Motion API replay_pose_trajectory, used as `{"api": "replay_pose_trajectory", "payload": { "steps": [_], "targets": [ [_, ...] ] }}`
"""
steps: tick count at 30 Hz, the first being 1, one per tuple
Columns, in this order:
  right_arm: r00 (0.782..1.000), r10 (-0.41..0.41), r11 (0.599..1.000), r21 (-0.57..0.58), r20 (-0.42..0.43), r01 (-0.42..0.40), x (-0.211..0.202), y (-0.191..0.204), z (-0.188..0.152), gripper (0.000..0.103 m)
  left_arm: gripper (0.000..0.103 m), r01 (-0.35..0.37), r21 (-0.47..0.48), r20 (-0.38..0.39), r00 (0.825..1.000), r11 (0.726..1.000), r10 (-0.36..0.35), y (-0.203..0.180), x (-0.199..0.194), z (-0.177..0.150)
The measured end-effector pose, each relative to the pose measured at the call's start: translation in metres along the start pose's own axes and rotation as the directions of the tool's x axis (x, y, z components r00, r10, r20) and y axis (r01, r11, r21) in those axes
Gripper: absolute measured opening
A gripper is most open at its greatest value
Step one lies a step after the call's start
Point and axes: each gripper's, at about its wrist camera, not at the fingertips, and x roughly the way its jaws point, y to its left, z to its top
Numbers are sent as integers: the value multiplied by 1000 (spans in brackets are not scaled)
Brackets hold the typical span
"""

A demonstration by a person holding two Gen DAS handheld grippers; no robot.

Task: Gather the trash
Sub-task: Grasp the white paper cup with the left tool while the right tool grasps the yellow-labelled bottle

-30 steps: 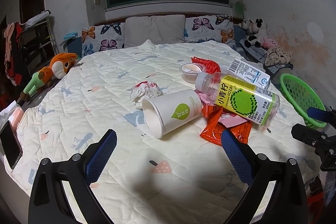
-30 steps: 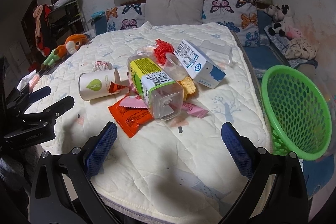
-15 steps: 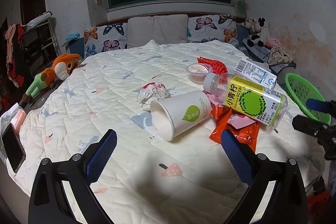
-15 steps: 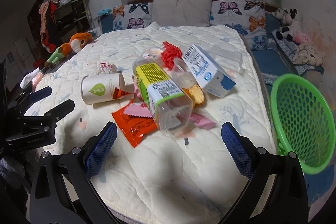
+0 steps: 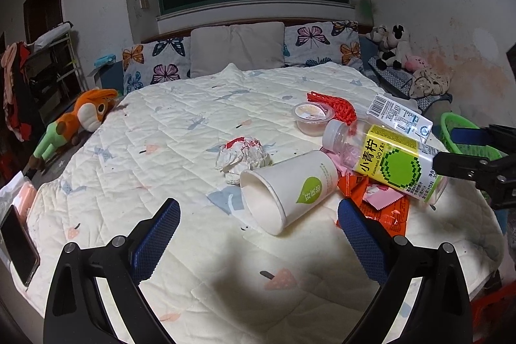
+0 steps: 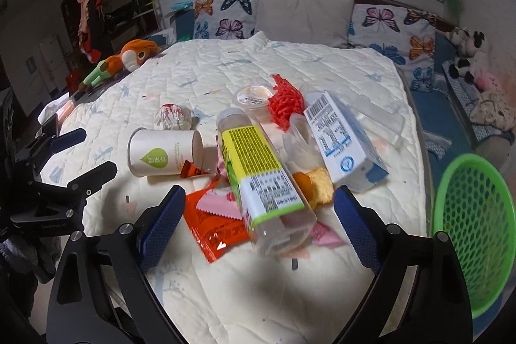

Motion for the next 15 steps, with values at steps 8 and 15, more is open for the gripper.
{"api": "replay_pose_trajectory", "payload": {
  "steps": [8,15],
  "targets": [
    [997,33,997,-68,-64,-37,30,0,24,81,75,70,-17,-41,997,997,-70,1,21,4],
    [985,78,994,-66,-152,-89,62,-4,37,71,65,166,-42,-77,983,985,-169,4,41,8]
  ]
}}
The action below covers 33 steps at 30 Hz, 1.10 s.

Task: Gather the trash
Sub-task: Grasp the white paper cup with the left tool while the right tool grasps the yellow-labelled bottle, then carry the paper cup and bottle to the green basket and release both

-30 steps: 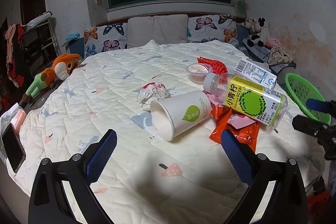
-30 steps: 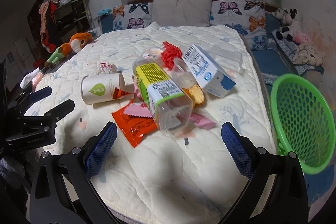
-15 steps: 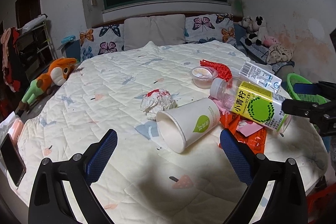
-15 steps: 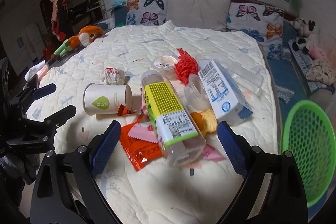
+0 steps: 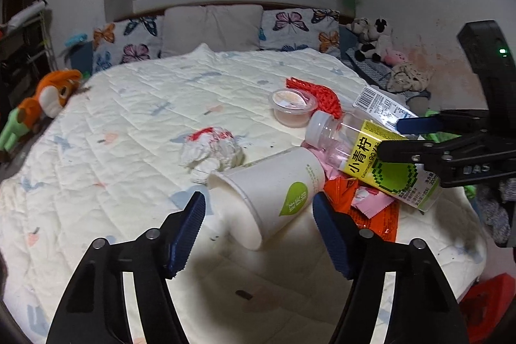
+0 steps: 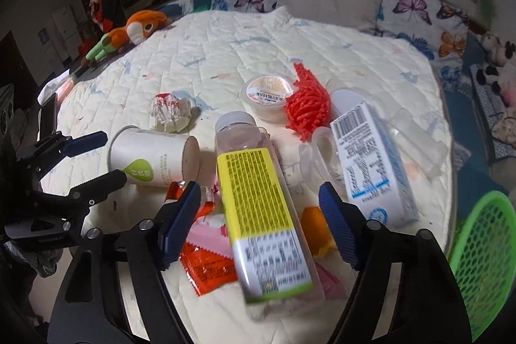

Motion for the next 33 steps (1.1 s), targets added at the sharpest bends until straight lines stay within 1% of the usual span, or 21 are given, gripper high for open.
{"api": "replay_pose_trajectory", "payload": {
  "steps": [3,4,7,8,9,10,12,14,16,20,21,24,29,33],
  "targets": [
    [999,1,1000,-6,-32,-2,12,-1,5,69,62,33,-15,-11,999,999,-34,3,7,2],
    [999,4,1000,-9,-44,-4,17,-2,7,67,62,46,-22,-14,999,999,-46,5,8,2],
    [998,16,1000,-5,-64,-16,26,-1,9,64,60,93,-41,-24,995,995,-95,8,14,4],
    [997,19,1000,-5,-72,-20,28,-1,9,64,57,112,-46,-27,993,993,-114,8,15,4],
    [997,24,1000,-4,-78,-24,31,-1,10,62,54,138,-51,-33,990,989,-140,8,18,4],
    [996,30,1000,-3,-83,-30,32,-2,10,57,52,150,-54,-36,988,987,-152,9,19,4],
    [995,40,999,0,-96,-40,34,-2,10,53,42,188,-64,-46,980,980,-191,8,24,3],
    [995,35,999,-9,-97,-36,35,1,10,52,35,218,-73,-52,974,973,-222,7,27,3],
    [995,29,999,-16,-93,-30,33,2,10,51,28,225,-70,-53,972,972,-229,6,29,2],
    [998,27,1000,-9,-65,-28,23,3,8,49,12,263,-80,-44,963,961,-267,5,27,3],
    [998,28,1000,-5,-58,-28,21,3,8,48,8,261,-78,-40,963,962,-265,5,26,3],
    [999,33,999,18,-33,-33,8,1,3,46,5,261,-74,-27,964,963,-263,3,19,4],
    [999,37,998,49,23,-38,-23,-5,-7,46,4,273,-51,5,962,961,-273,-4,-1,8],
    [997,11,997,74,75,-17,-52,-14,-16,46,4,286,-16,41,958,958,-285,-16,-21,16]
  ]
}}
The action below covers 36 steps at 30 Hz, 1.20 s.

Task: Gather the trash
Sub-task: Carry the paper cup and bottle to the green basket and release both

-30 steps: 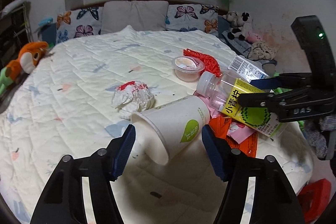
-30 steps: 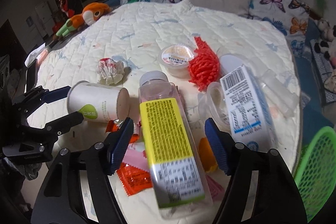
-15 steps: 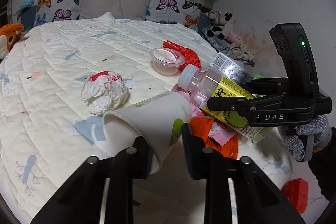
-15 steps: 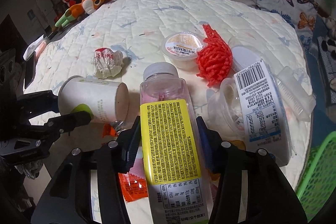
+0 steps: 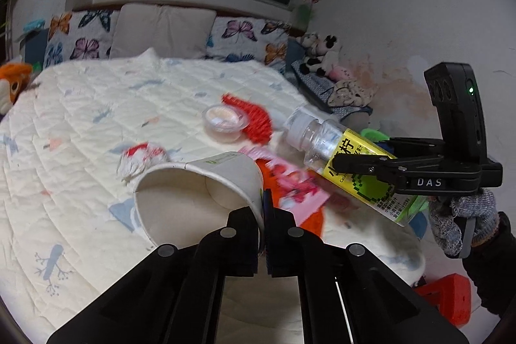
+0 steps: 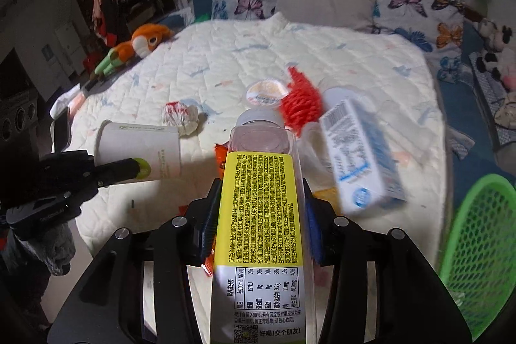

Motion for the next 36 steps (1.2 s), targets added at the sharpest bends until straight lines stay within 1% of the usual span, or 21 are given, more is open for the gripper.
{"api": "replay_pose_trajectory", "payload": {
  "steps": [3,4,6,8,12,15,17,22,28,32,36],
  "targets": [
    [998,-42,999,35,36,40,-23,-18,-7,46,4,20,33,13,1000,999,-21,-15,-6,6],
    [997,-67,996,56,44,65,-31,-29,-10,46,4,31,41,15,999,999,-32,-22,-6,8],
    [993,-109,990,92,45,104,-40,-48,-17,46,4,57,58,12,998,997,-58,-35,-4,15],
    [985,-167,977,136,33,161,-49,-75,-24,46,4,76,75,7,997,994,-76,-47,2,20],
    [962,-272,938,222,-8,267,-59,-128,-43,46,4,131,112,-12,991,985,-131,-77,20,32],
    [944,-323,903,280,-60,327,-59,-170,-60,46,4,164,143,-28,986,976,-162,-100,35,41],
    [934,-345,884,299,-99,358,-53,-190,-72,46,4,184,157,-41,983,970,-179,-112,44,46],
    [918,-343,853,343,-199,393,-28,-234,-94,47,4,230,173,-77,973,958,-219,-140,72,57],
    [901,-317,827,380,-295,415,4,-270,-109,47,4,251,193,-112,966,949,-232,-160,97,62],
    [897,-293,815,405,-330,415,15,-284,-114,47,4,263,196,-133,962,945,-240,-167,111,64],
    [904,-255,807,439,-342,394,19,-294,-116,47,4,281,202,-157,955,938,-252,-177,125,63]
  ]
}}
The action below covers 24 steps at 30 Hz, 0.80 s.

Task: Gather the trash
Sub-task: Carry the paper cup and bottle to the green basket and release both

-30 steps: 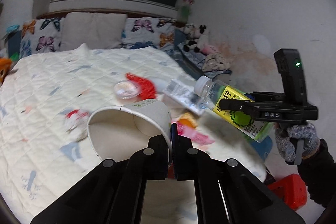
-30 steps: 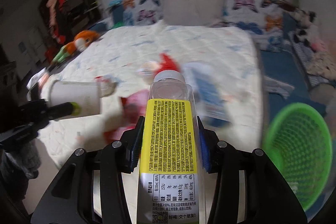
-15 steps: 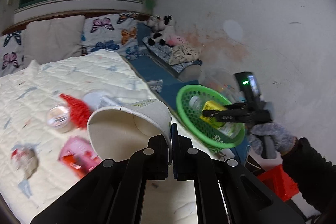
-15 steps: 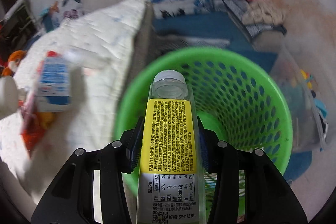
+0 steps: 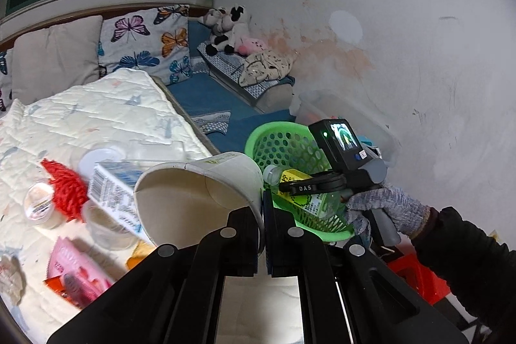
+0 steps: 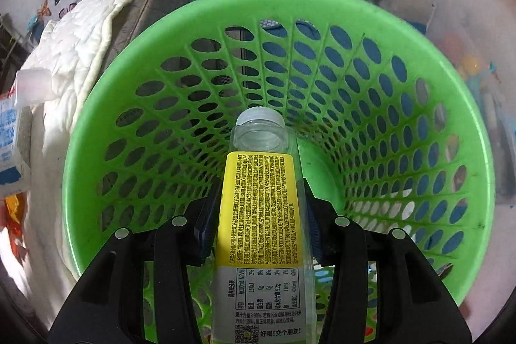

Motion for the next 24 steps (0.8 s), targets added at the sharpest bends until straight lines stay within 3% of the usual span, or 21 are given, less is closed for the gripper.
{"api": "replay_pose_trajectory", "payload": {
  "steps": [4,14,24],
  "targets": [
    [1000,14,1000,13,1,-14,-1,-4,1,53,4,15,13,-16,1000,1000,-15,-13,9,0],
    [995,41,999,10,89,-42,-36,-18,-2,53,4,51,42,-57,997,998,-48,-39,46,12],
    [976,-17,1000,-5,216,18,-94,-40,-27,53,4,90,63,-127,989,994,-81,-67,93,18]
  ]
}}
